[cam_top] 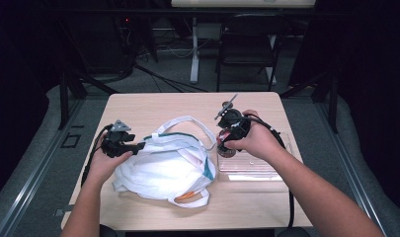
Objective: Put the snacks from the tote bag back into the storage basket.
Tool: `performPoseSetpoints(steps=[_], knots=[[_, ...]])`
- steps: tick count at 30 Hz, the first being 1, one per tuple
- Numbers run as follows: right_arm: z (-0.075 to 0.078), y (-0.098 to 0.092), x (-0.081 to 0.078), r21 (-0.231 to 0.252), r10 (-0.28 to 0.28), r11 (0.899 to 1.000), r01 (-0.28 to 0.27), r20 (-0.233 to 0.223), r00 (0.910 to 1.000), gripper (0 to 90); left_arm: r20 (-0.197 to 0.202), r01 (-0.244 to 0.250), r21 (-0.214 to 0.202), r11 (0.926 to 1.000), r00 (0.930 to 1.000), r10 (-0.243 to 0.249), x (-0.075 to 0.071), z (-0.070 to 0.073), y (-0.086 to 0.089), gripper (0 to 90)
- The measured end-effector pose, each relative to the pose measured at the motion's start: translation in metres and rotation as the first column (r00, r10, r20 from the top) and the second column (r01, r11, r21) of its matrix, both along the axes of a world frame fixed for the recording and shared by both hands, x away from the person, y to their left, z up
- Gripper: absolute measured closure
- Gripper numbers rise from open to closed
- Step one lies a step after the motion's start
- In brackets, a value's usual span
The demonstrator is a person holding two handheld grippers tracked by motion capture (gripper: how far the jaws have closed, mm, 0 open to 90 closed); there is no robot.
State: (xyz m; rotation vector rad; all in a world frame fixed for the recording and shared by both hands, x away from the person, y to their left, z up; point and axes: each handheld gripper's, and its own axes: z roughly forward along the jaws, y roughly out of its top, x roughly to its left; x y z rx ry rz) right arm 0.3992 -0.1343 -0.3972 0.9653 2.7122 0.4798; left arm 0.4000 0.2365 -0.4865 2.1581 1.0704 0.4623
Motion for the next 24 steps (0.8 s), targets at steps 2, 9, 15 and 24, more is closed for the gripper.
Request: performPoseSetpoints(steps=[2, 9, 15, 24], knots=[[-0.003, -0.002, 0.001, -0.003, -0.001, 1.0, 0.001, 0.0, 1.0, 24.8, 0.0, 0.0, 0.001, 1.0, 1.0, 0.0, 0.0, 0.0, 0.0, 45.4], [-0.009, -0.009, 0.005, 0.0, -0.015, 1.0, 0.015, 0.002, 0.9999, 24.8, 0.0, 0.001, 0.004, 1.0, 1.0, -0.001, 0.0, -0.001, -0.001, 45.4], [-0.012, -0.015, 0.009, -0.013, -0.018, 1.0, 0.018, 0.006, 0.9998, 24.8, -0.002, 0.0, 0.005, 1.0, 1.0, 0.0, 0.0, 0.0, 0.0, 45.4], [-0.021, -0.018, 0.014, 0.0, -0.021, 1.0, 0.021, 0.006, 0.9998, 24.8, 0.002, 0.001, 0.005, 1.0, 1.0, -0.001, 0.001, -0.001, 0.0, 45.4]])
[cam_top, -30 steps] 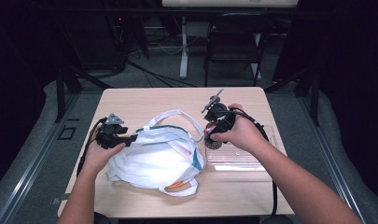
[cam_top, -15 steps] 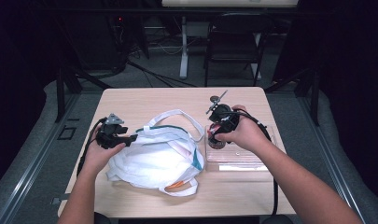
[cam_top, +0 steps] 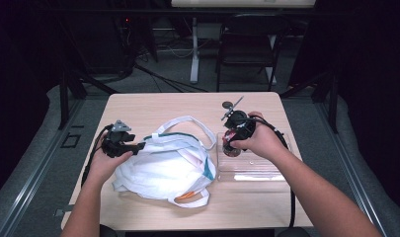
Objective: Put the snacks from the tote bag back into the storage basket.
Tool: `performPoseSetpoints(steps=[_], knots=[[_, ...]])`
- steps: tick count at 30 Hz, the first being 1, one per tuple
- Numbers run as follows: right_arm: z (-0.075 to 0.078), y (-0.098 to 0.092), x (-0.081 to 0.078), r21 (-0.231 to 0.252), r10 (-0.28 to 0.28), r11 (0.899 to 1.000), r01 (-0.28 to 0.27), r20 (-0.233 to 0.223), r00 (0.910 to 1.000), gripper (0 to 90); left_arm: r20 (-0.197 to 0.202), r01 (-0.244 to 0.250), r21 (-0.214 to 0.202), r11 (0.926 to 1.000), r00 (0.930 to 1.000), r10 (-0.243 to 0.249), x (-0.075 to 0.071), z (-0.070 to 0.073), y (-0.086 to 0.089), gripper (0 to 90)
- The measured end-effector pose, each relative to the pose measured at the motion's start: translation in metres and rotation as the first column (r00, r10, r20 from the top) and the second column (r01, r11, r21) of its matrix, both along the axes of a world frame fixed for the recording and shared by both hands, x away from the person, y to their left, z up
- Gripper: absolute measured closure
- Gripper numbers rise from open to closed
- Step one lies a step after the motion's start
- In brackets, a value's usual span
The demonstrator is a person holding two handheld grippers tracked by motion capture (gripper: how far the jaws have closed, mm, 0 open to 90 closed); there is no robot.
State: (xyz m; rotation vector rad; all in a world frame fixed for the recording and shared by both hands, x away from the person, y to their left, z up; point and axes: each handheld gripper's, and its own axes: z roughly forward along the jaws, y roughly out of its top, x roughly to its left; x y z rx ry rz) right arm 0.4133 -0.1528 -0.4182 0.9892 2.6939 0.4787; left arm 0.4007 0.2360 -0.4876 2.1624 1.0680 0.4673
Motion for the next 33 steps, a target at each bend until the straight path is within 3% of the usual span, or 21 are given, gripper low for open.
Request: performPoseSetpoints(steps=[33], knots=[[-0.026, -0.008, 0.018, 0.001, -0.019, 1.0, 0.019, -0.017, 0.9997, 24.8, -0.002, 0.0, 0.006, 1.0, 1.0, 0.0, 0.0, 0.0, 0.0, 45.4]])
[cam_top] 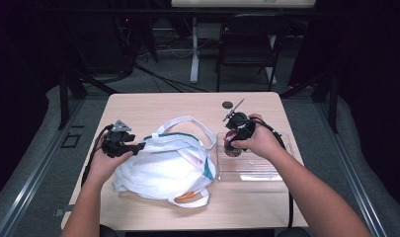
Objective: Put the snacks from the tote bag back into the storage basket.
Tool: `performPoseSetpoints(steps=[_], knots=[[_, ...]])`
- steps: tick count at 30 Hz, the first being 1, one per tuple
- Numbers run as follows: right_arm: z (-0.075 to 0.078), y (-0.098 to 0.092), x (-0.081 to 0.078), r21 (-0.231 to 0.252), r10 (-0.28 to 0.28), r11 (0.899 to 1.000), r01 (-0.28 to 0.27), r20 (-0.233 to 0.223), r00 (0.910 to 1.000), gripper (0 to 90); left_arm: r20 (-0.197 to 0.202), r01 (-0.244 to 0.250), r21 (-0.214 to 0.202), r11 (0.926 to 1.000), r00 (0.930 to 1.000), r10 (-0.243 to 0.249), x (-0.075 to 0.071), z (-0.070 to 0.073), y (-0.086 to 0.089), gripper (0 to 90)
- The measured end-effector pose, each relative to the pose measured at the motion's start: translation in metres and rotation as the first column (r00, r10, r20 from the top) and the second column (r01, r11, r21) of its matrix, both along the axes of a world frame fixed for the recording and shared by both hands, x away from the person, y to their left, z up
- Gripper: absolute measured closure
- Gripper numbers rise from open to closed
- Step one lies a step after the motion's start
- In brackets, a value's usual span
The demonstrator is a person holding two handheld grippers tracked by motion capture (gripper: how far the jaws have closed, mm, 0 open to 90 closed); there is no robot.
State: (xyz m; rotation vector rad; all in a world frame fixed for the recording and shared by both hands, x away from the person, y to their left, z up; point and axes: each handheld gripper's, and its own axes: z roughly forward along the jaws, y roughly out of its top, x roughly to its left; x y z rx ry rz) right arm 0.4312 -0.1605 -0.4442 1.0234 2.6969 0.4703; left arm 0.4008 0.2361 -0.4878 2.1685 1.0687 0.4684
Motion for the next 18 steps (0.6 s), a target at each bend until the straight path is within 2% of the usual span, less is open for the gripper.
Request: performPoseSetpoints(steps=[1, 3, 6, 7, 9, 11, 12, 14, 18], knots=[[-0.001, 0.0, 0.0, 0.006, -0.006, 1.0, 0.006, 0.005, 1.0, 24.8, 0.0, 0.0, 0.0, 1.0, 1.0, 0.0, 0.0, 0.0, 0.0, 45.4], [-0.001, 0.0, 0.001, -0.011, 0.001, 1.0, -0.001, 0.003, 1.0, 24.8, 0.0, 0.001, 0.0, 1.0, 1.0, -0.001, 0.0, 0.0, 0.0, 45.4], [-0.003, 0.0, 0.003, 0.005, 0.003, 1.0, -0.003, 0.012, 0.9999, 24.8, 0.0, 0.001, -0.002, 1.0, 1.0, -0.001, 0.0, 0.0, 0.0, 45.4], [-0.003, 0.0, 0.004, -0.013, 0.014, 1.0, -0.014, 0.006, 0.9999, 24.9, 0.0, 0.002, -0.001, 1.0, 1.0, -0.002, 0.0, 0.0, 0.0, 45.4], [-0.004, 0.0, 0.006, -0.019, 0.02, 1.0, -0.02, 0.002, 0.9998, 24.8, 0.0, 0.002, -0.001, 1.0, 1.0, -0.002, 0.0, 0.0, 0.0, 45.4], [-0.007, 0.001, 0.007, -0.005, 0.008, 1.0, -0.008, 0.013, 0.9999, 24.8, -0.001, 0.001, 0.001, 1.0, 1.0, -0.001, 0.0, 0.0, 0.0, 45.4], [-0.007, 0.0, 0.008, -0.019, 0.017, 1.0, -0.017, 0.009, 0.9998, 24.8, 0.0, 0.001, 0.001, 1.0, 1.0, -0.001, 0.0, 0.0, 0.0, 45.4], [-0.01, 0.001, 0.008, -0.003, 0.007, 1.0, -0.007, 0.008, 0.9999, 24.8, 0.0, 0.001, 0.001, 1.0, 1.0, -0.001, 0.0, 0.0, 0.0, 45.4], [-0.015, 0.0, 0.011, -0.021, 0.012, 1.0, -0.012, -0.004, 0.9999, 24.8, 0.0, 0.002, 0.0, 1.0, 1.0, -0.002, 0.0, 0.0, 0.0, 45.4]])
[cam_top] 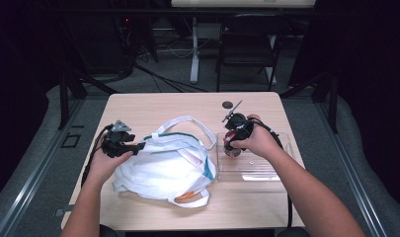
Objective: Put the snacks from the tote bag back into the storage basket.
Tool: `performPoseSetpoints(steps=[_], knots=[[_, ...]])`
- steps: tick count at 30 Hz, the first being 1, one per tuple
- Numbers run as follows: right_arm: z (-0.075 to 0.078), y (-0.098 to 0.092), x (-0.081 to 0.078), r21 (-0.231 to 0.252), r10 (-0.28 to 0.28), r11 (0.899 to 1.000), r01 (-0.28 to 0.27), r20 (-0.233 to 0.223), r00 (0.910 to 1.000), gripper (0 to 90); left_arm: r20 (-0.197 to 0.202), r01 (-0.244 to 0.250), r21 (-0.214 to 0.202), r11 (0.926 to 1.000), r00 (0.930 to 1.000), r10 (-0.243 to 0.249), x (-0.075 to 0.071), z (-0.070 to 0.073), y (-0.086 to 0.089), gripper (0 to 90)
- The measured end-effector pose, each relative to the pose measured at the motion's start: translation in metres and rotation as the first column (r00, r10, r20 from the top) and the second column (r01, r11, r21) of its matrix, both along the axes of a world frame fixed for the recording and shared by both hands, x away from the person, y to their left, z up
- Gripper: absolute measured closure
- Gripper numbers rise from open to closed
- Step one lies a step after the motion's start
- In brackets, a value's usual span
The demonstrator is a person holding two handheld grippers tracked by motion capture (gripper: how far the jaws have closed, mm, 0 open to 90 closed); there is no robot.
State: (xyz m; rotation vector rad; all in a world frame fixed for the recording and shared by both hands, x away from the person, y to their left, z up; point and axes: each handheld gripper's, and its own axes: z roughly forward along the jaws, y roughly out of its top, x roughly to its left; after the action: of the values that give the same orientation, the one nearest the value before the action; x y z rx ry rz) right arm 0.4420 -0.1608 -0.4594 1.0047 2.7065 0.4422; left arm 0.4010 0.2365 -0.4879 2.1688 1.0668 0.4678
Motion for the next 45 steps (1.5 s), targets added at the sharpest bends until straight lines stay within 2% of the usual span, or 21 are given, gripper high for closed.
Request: performPoseSetpoints(steps=[1, 6, 8, 11, 13, 15, 18, 21, 27, 28, 32, 33, 35, 38, 39, 45], knots=[[-0.002, 0.0, 0.0, 0.02, -0.009, 1.0, 0.009, 0.001, 1.0, 24.8, 0.0, 0.0, 0.0, 1.0, 1.0, 0.0, 0.0, 0.0, 0.0, 45.4], [-0.007, -0.002, 0.003, -0.004, -0.003, 1.0, 0.003, -0.009, 1.0, 24.9, -0.001, -0.001, 0.003, 1.0, 1.0, 0.001, 0.0, 0.0, 0.0, 45.4], [-0.01, -0.002, 0.003, 0.006, -0.009, 1.0, 0.009, -0.005, 0.9999, 24.8, -0.003, 0.001, 0.004, 1.0, 1.0, -0.001, 0.0, 0.0, 0.0, 45.4], [-0.01, -0.003, 0.005, -0.022, 0.006, 1.0, -0.007, -0.008, 0.9999, 24.9, -0.005, -0.001, 0.002, 1.0, 1.0, 0.001, 0.0, 0.0, 0.0, 45.4], [-0.011, -0.003, 0.006, -0.022, 0.007, 1.0, -0.007, -0.01, 0.9999, 24.9, -0.006, -0.001, 0.004, 1.0, 1.0, 0.001, 0.0, 0.0, 0.0, 45.4], [-0.013, -0.003, 0.006, -0.001, 0.0, 1.0, 0.0, 0.003, 1.0, 24.8, -0.003, -0.002, 0.003, 1.0, 1.0, 0.002, 0.0, 0.0, 0.0, 45.4], [-0.013, -0.003, 0.007, -0.016, 0.01, 1.0, -0.01, 0.003, 0.9999, 24.8, -0.003, -0.004, 0.001, 1.0, 1.0, 0.004, 0.0, 0.0, 0.0, 45.4], [-0.015, -0.002, 0.007, -0.003, 0.003, 1.0, -0.003, 0.003, 1.0, 24.8, -0.002, -0.005, 0.0, 1.0, 1.0, 0.005, 0.0, 0.0, 0.0, 45.4], [-0.02, 0.0, 0.01, -0.015, 0.019, 1.0, -0.019, -0.012, 0.9997, 24.8, -0.003, -0.005, 0.002, 1.0, 1.0, 0.005, 0.0, 0.0, 0.0, 45.4], [-0.023, 0.001, 0.009, 0.003, 0.007, 1.0, -0.007, -0.002, 1.0, 24.8, -0.003, -0.003, 0.0, 1.0, 1.0, 0.003, 0.0, 0.0, 0.0, 45.4], [-0.025, 0.001, 0.011, -0.005, 0.01, 1.0, -0.01, -0.014, 0.9998, 24.8, -0.003, -0.004, 0.002, 1.0, 1.0, 0.004, 0.0, 0.0, 0.0, 45.4], [-0.027, 0.001, 0.011, 0.011, 0.001, 1.0, -0.001, -0.008, 1.0, 24.9, -0.003, -0.005, 0.002, 1.0, 1.0, 0.005, 0.0, 0.0, 0.0, 45.4], [-0.028, 0.0, 0.013, -0.007, 0.01, 1.0, -0.01, -0.016, 0.9998, 24.9, -0.003, -0.004, 0.004, 1.0, 1.0, 0.004, 0.0, 0.0, 0.0, 45.4], [-0.03, 0.0, 0.014, -0.005, 0.01, 1.0, -0.01, -0.018, 0.9998, 24.9, -0.007, -0.002, 0.003, 1.0, 1.0, 0.002, 0.0, 0.0, 0.0, 45.4], [-0.032, 0.001, 0.013, 0.009, 0.002, 1.0, -0.002, -0.015, 0.9999, 24.9, -0.008, -0.001, 0.005, 1.0, 1.0, 0.001, 0.0, 0.0, 0.0, 45.4], [-0.035, 0.002, 0.016, -0.008, 0.012, 1.0, -0.012, -0.027, 0.9996, 24.8, -0.007, -0.002, 0.005, 1.0, 1.0, 0.002, 0.0, 0.0, 0.0, 45.4]])
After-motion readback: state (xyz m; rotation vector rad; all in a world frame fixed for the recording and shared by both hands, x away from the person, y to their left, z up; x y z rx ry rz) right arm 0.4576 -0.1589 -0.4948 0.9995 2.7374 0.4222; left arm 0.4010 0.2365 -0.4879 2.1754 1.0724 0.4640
